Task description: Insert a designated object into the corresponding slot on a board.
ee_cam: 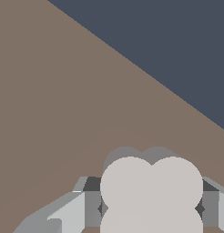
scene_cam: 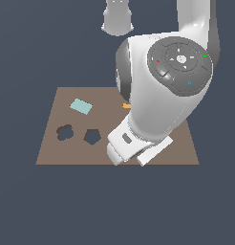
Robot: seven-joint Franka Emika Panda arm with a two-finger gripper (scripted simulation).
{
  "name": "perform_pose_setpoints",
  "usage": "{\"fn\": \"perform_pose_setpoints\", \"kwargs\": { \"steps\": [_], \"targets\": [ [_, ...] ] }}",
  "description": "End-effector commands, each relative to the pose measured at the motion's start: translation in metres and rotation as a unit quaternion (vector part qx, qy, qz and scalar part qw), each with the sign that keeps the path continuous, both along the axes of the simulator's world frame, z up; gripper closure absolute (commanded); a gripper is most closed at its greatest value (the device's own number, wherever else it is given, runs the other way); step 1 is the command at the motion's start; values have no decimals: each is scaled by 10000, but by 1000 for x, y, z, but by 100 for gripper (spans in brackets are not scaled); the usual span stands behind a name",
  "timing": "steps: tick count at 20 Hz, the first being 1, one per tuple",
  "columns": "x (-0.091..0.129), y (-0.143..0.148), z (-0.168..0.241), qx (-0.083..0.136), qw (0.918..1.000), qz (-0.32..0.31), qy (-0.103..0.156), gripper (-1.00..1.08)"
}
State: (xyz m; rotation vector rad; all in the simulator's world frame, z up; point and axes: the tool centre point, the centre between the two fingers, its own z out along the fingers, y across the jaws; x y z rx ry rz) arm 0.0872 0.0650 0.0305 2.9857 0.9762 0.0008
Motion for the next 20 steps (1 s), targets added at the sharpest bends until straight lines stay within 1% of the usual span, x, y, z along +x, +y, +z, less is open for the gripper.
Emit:
{"fn": "perform_pose_setpoints", "kwargs": {
  "steps": [1, 12, 20],
  "targets": [
    [0, 0, -1, 1, 10000, 3, 3, 108],
    [-2, -1, 3, 0, 10000, 52, 7, 108],
    [-14, -11, 3, -1, 9990, 450, 6, 108]
  ]
}}
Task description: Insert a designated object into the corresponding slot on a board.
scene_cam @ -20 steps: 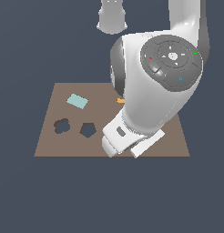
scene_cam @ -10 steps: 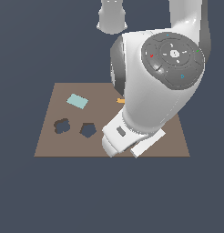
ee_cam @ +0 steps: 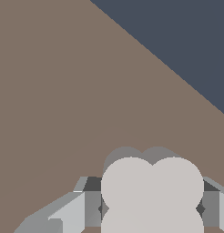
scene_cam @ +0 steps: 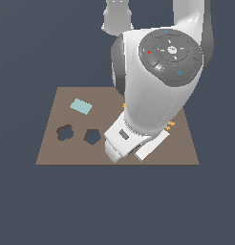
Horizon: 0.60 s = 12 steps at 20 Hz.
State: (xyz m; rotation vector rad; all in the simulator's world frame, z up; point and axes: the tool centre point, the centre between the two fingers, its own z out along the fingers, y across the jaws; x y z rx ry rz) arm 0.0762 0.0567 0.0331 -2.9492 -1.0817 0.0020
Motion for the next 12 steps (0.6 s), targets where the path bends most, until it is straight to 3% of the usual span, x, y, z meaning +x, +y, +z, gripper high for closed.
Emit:
{"fn": "perform_pose_setpoints", "kwargs": {
  "steps": [1, 12],
  "targets": [
    [-5, -5, 1, -1, 9999, 171, -3, 108],
    [-34, -43, 2, -3, 9904, 1380, -4, 108]
  ]
}}
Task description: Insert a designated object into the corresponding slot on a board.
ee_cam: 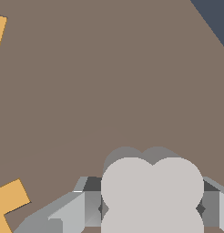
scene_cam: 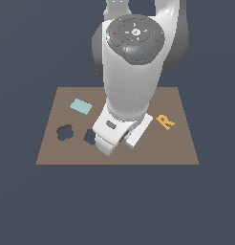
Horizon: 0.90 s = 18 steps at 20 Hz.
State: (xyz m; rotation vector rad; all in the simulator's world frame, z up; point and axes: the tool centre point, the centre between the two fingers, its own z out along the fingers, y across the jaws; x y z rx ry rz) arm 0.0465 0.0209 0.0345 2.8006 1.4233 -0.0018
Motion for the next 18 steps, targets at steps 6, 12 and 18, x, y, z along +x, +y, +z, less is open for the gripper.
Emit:
{"fn": "perform_pose_setpoints", "kwargs": {
  "steps": [6, 12, 18],
  "targets": [
    [-19, -40, 2, -3, 9939, 1101, -4, 108],
    [-28, -75, 3, -5, 9797, 2003, -5, 108],
    [-29, -112, 4, -7, 9581, 2866, -5, 108]
  ]
}}
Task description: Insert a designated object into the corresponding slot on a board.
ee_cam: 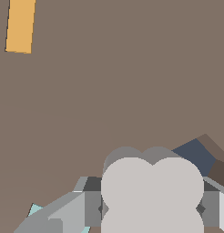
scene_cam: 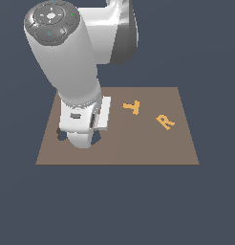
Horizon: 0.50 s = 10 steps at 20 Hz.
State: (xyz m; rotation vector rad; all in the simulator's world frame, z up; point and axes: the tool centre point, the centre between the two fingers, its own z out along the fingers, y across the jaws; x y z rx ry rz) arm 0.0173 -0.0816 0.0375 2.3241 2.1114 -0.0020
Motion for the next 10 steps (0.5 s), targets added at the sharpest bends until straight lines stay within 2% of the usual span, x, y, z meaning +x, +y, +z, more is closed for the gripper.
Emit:
{"fn": "perform_pose_setpoints", "kwargs": {
  "steps": [1, 10],
  "targets": [
    [1, -15, 1, -1, 9993, 380, -3, 108],
    [10, -60, 2, -4, 9889, 1486, -3, 108]
  ]
}}
